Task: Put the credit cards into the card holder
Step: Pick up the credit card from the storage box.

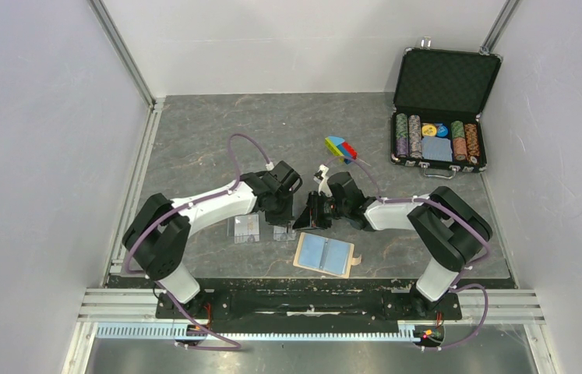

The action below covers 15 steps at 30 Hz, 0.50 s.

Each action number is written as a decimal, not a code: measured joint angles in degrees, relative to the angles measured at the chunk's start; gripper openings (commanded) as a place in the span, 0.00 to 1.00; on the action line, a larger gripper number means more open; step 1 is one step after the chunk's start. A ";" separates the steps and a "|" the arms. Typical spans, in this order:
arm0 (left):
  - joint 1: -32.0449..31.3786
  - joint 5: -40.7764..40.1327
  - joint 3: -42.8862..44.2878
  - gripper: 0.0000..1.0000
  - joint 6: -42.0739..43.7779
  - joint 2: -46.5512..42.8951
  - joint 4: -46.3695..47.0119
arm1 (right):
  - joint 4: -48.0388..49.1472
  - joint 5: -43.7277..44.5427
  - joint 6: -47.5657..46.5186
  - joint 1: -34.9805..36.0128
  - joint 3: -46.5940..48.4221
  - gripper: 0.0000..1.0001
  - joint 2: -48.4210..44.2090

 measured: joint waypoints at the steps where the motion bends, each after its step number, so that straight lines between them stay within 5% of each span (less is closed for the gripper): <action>1: 0.00 -0.46 0.00 0.02 0.02 -0.28 -0.24 | -0.50 0.04 -0.11 0.00 0.00 0.30 -0.35; 9: 0.00 -3.41 0.35 0.02 0.09 -9.68 -5.09 | -8.87 1.66 -3.58 -0.28 1.75 0.65 -10.05; 15: 0.00 -1.81 0.42 0.02 0.04 -19.67 -4.57 | -11.98 1.73 -5.79 -3.76 1.57 0.81 -22.53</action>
